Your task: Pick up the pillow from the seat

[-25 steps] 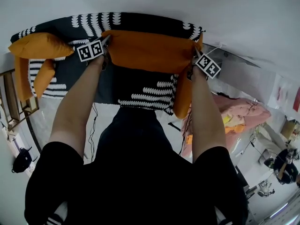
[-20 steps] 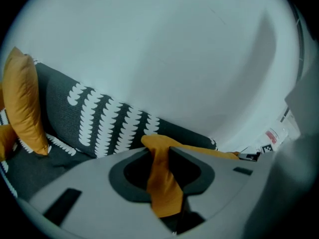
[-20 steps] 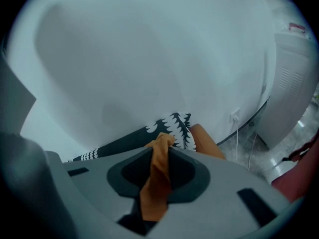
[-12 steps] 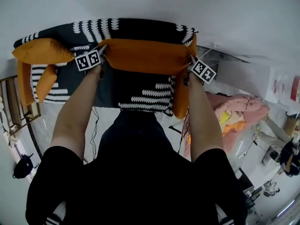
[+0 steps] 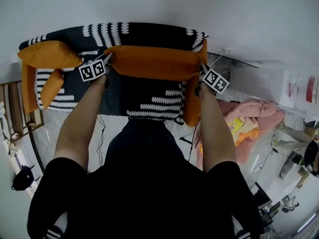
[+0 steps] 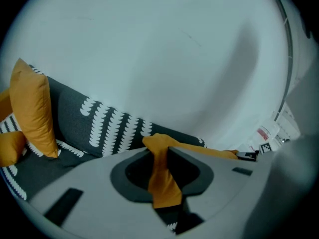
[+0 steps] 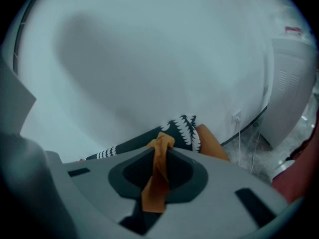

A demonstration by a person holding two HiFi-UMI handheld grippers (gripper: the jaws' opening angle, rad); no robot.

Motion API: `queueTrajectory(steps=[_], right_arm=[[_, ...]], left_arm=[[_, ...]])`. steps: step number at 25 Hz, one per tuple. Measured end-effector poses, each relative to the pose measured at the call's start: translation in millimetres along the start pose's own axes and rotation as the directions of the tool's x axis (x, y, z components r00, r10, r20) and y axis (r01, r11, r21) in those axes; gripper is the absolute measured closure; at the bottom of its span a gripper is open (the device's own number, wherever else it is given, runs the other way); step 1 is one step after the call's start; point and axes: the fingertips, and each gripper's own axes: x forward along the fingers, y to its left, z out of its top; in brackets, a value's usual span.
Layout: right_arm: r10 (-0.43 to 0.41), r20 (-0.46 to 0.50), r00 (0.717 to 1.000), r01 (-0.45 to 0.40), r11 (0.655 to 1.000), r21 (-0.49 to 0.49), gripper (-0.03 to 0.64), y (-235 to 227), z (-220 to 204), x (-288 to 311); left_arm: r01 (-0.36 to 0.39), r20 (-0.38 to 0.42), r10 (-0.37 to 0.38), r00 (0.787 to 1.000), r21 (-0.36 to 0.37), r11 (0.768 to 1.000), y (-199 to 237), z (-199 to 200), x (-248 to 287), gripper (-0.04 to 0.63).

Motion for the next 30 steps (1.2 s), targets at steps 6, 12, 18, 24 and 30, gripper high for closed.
queueTrajectory(steps=[6,12,18,24,30], right_arm=[[0.028,0.043,0.999,-0.027,0.999,-0.026,0.565,22,17,-28],[0.069,0.084,0.994,-0.064,0.996,-0.063,0.565,46,37,-61],[0.091,0.129,0.988,-0.080,0.993,-0.088,0.565,63,61,-90],[0.107,0.173,0.979,-0.088,0.990,-0.111,0.565,77,81,-115],[0.129,0.184,0.974,-0.105,0.985,-0.137,0.565,87,90,-134]], left_arm=[[0.020,0.038,-0.021,0.999,0.009,1.000,-14,15,-27,0.503],[0.043,0.089,-0.043,0.995,0.011,0.999,-33,35,-62,0.503],[0.076,0.125,-0.081,0.989,0.048,0.996,-53,54,-87,0.503],[0.107,0.139,-0.112,0.984,0.040,0.993,-71,73,-106,0.506],[0.132,0.175,-0.145,0.974,0.085,0.988,-93,95,-126,0.508]])
